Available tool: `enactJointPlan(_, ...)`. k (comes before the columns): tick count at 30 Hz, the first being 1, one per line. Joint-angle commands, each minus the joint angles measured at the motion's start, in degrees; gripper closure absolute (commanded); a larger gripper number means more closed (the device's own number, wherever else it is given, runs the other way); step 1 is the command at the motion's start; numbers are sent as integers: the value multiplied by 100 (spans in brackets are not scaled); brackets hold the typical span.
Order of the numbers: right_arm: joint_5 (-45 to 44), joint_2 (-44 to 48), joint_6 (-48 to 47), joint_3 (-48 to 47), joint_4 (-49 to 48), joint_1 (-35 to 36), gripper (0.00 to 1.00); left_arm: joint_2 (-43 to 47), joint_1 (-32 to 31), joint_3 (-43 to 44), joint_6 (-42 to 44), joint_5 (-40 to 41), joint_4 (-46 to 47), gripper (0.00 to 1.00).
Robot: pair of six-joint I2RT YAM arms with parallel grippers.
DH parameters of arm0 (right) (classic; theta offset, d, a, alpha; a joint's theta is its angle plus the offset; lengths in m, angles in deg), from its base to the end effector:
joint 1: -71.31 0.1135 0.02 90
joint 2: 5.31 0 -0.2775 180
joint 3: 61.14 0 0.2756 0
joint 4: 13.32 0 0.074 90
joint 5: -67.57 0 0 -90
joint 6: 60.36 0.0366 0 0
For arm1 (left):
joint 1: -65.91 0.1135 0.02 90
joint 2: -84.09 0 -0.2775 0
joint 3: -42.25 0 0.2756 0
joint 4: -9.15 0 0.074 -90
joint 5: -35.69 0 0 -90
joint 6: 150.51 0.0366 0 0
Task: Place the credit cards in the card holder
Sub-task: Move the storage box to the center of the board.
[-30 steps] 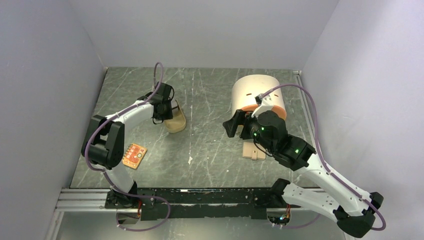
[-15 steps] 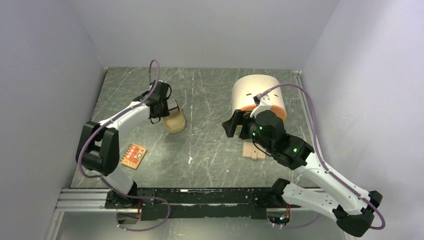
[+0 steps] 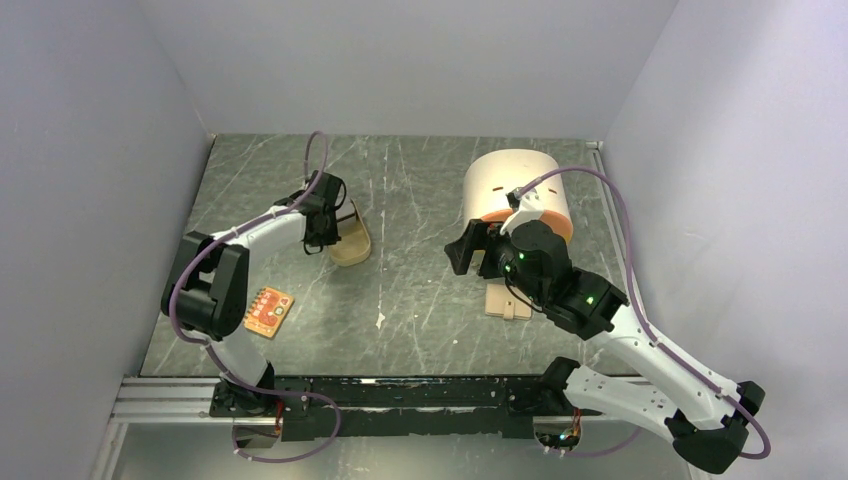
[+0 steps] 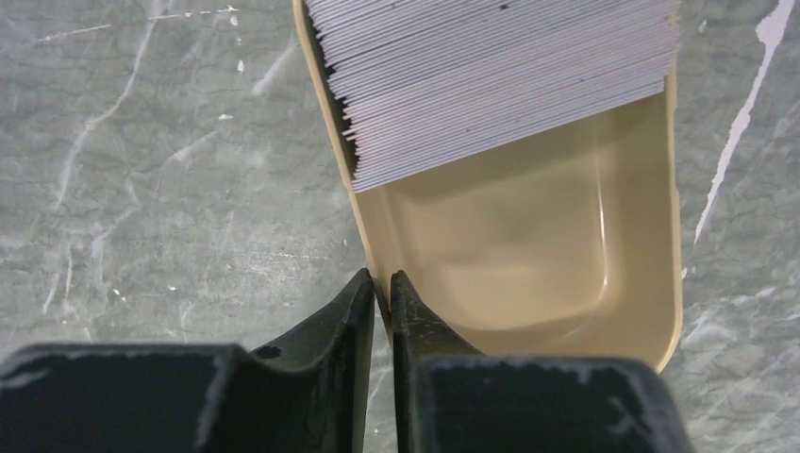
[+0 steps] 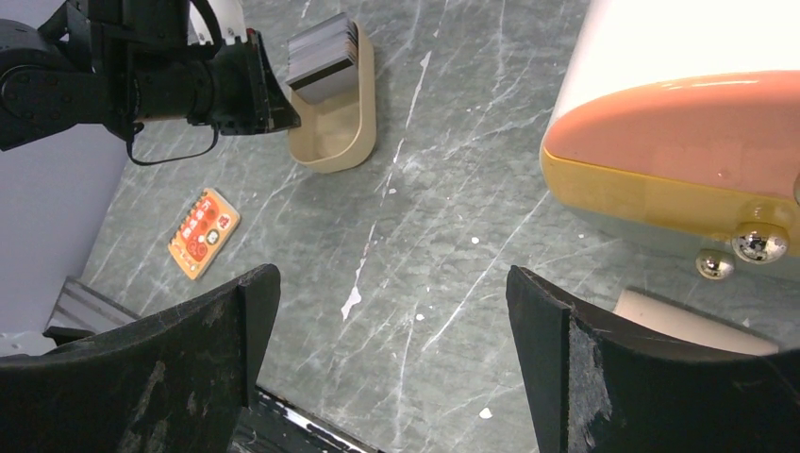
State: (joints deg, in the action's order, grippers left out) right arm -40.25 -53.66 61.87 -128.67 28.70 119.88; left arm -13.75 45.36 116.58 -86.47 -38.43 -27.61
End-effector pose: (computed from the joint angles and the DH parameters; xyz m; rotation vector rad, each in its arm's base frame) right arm 0.1382 0.1397 0.3691 -0.0778 1.9999 0.6189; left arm 0.3450 -0.1187 0.1836 -0.2154 2.5514 0.0597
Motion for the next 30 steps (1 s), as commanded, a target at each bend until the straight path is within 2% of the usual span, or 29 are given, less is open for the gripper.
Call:
enactJointPlan(1, -130, 8, -106, -21, -21, -43, 6, -163, 26, 32, 206, -485, 247, 86)
enactJointPlan(3, -165, 17, -124, -31, -14, -41, 6, -160, -21, 55, 311, -646, 210, 91)
enactJointPlan(11, -178, -121, -182, -161, 49, -41, 6, 187, -558, 66, 776, -829, -88, 91)
enactJointPlan(22, -107, -297, -158, -382, 314, -37, 7, 733, -1474, -477, 956, -1619, -231, 91)
enactJointPlan(30, 569, -663, -314, -507, 325, -41, 12, 1239, -1802, -1050, 1017, -2188, 120, 91)
